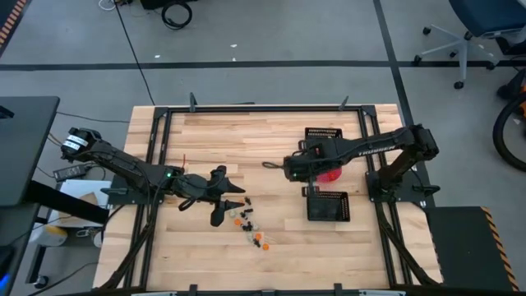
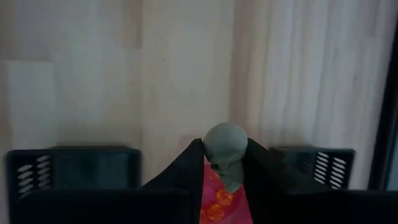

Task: Sort Halloween decoration
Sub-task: Put the white skull toy into the top black bin

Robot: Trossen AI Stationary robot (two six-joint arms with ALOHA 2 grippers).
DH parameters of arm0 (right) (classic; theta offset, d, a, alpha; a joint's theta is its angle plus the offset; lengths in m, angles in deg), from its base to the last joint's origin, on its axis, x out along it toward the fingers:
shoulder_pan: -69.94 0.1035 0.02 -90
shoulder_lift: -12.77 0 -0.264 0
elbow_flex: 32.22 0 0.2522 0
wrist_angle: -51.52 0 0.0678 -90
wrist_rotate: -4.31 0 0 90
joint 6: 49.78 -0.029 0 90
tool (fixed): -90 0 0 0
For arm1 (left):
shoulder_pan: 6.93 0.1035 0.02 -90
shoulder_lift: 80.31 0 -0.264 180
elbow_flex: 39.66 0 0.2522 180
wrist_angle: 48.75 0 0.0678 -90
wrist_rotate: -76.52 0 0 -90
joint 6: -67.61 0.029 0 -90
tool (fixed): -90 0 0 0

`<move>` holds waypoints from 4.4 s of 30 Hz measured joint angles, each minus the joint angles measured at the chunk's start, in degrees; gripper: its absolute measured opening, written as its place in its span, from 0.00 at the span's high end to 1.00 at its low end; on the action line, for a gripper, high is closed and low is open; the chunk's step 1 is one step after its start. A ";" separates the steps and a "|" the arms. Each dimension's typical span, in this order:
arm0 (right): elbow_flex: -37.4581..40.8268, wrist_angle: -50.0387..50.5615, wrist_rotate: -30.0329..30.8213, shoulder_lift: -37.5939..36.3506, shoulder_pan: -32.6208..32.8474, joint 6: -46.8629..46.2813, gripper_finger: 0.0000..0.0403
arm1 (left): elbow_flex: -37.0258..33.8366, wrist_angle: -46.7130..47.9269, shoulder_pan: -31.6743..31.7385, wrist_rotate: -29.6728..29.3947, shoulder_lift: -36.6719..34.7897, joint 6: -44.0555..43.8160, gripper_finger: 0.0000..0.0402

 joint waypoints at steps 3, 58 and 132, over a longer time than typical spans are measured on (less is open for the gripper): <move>0.00 0.73 0.02 -0.28 -2.20 1.14 0.76 | 0.00 0.00 0.00 0.00 -0.01 -0.02 0.52; 12.48 -11.13 -8.37 -1.32 -40.81 16.49 0.76 | 0.00 0.02 0.01 -0.02 -0.02 0.07 0.52; 9.92 -22.08 -3.41 -1.32 -13.45 5.82 0.60 | 0.00 -1.11 0.17 -1.53 0.00 0.44 0.52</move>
